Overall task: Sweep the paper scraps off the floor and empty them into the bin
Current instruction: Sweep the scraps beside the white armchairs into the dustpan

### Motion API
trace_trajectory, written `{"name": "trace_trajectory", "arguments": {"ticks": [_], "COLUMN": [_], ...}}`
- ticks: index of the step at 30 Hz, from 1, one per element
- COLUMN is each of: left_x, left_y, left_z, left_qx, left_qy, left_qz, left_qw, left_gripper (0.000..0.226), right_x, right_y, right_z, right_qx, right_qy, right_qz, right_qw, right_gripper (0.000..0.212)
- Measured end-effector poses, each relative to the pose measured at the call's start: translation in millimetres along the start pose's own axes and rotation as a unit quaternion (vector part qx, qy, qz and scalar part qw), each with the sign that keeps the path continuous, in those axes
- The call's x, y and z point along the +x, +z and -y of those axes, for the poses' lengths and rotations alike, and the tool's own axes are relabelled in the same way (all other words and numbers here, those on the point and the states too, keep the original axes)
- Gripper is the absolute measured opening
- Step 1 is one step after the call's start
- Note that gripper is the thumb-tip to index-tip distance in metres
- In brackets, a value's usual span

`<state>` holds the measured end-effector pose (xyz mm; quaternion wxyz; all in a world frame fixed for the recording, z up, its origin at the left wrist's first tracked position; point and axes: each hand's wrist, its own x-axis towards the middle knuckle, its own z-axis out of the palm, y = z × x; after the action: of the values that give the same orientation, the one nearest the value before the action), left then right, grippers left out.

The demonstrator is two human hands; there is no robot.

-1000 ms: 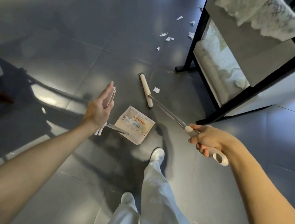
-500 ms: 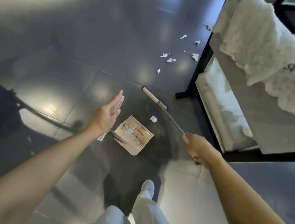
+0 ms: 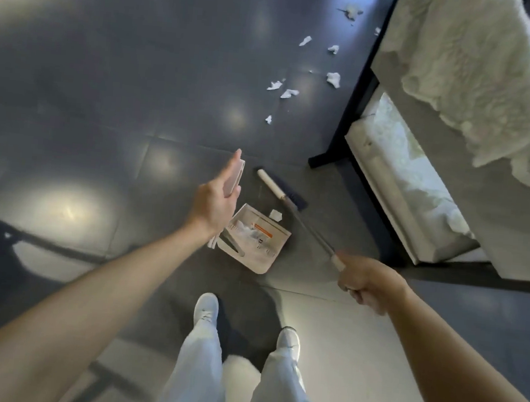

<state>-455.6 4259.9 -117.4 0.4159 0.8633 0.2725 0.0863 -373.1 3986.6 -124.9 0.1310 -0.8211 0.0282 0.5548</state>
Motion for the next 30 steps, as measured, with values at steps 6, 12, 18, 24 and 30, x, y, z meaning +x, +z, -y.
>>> {"name": "trace_trajectory", "arguments": {"ticks": [6, 12, 18, 24, 30], "left_x": [39, 73, 127, 218, 354], "left_y": [-15, -57, -91, -110, -103], "left_z": [13, 48, 55, 50, 41], "left_qx": [-0.016, -0.024, -0.017, 0.016, 0.022], "left_qy": [0.049, 0.040, 0.045, 0.036, 0.021], "left_qz": [0.039, 0.080, 0.080, 0.030, 0.033], "left_qw": [0.998, 0.996, 0.996, 0.999, 0.999], "left_gripper": [0.065, 0.065, 0.064, 0.062, 0.062], "right_x": [-75, -104, -70, -3, 81], "right_y": [-21, -40, -60, -105, -208], "right_z": [13, 60, 127, 210, 299], "right_qx": [0.079, 0.133, 0.181, 0.137, 0.084], "right_qy": [0.013, -0.007, -0.044, -0.062, -0.062], "right_qz": [0.121, 0.098, 0.013, -0.093, -0.143], "right_qw": [0.989, 0.986, 0.982, 0.984, 0.984], "right_gripper": [0.061, 0.065, 0.073, 0.071, 0.057]}}
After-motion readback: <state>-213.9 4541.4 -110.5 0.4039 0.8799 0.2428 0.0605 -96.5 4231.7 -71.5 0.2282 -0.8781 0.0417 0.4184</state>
